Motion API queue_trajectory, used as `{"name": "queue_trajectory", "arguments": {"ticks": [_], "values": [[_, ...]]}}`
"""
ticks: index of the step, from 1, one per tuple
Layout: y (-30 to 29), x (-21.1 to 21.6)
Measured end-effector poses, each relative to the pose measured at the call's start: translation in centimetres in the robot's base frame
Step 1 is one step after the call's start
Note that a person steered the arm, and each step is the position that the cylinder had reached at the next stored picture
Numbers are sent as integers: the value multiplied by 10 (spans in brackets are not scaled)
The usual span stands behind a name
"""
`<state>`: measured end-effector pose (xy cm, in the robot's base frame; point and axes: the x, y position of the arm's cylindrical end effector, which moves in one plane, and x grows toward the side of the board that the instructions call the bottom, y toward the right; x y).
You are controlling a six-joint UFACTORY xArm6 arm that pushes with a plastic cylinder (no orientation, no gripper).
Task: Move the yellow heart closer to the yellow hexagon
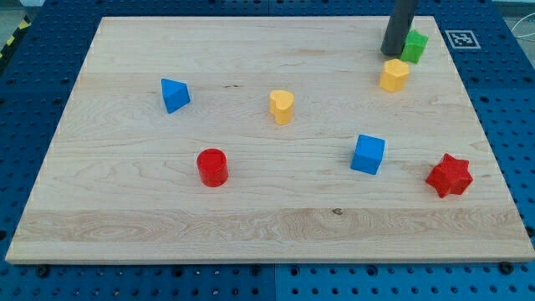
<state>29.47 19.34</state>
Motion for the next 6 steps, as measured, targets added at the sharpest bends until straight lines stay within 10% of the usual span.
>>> {"name": "queue_trajectory", "arguments": {"ticks": [3,6], "values": [[-202,40],[-248,112]]}}
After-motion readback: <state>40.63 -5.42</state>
